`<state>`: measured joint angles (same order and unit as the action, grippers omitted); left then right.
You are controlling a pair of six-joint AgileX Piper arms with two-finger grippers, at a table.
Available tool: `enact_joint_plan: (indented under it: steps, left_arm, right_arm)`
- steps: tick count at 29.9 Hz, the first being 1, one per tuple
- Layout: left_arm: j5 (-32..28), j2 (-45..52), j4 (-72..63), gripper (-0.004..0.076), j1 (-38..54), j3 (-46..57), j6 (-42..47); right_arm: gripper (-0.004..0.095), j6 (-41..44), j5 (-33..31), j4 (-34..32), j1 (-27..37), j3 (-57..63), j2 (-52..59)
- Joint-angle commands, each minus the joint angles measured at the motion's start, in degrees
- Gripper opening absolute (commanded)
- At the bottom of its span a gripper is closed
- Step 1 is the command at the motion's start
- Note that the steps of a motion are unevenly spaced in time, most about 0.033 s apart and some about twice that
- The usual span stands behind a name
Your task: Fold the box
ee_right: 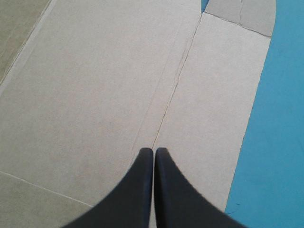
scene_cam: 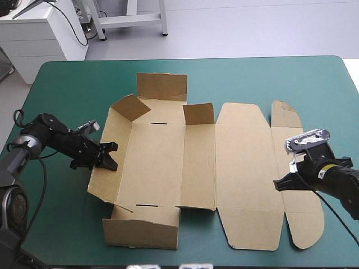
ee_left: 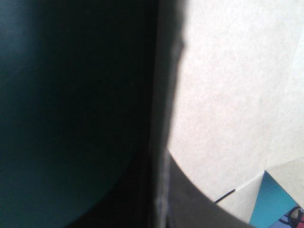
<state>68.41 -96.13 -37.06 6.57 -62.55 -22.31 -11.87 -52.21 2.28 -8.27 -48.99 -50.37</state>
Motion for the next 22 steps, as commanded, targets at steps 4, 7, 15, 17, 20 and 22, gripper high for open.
enact_joint_plan:
  steps: [4, 7, 15, 17, 20, 22]
  left_arm:
    - [5.9, 5.6, 5.9, -0.0008, -2.2, -7.5, 2.3]
    - [5.9, 5.6, 12.0, -0.0008, -5.5, -13.8, 3.9]
    - [5.5, 4.0, 47.1, -0.0008, -23.9, -30.3, 4.5]
    - [5.5, 2.4, 50.5, -0.0008, -27.6, -33.7, 2.3]
    - [4.8, 0.2, 53.2, -0.0008, -32.4, -37.0, -2.5]
    - [2.3, -1.2, 57.7, -0.0008, -36.3, -37.5, -5.6]
  right_arm:
    - [-0.0002, -0.2, 2.6, -0.4, 0.3, -1.6, 0.6]
    - [-0.0002, -0.2, 2.7, -0.4, 0.3, -1.6, 0.6]
    - [-0.0002, -0.2, 2.3, -0.1, 0.3, -1.6, 0.6]
    - [-0.0002, -0.2, 2.1, -0.1, 0.3, -1.6, 0.6]
    - [-0.0002, -0.2, 1.6, -0.1, 0.3, -1.6, 0.6]
    - [-0.0002, -0.2, 1.6, -0.1, 0.3, -1.6, 0.6]
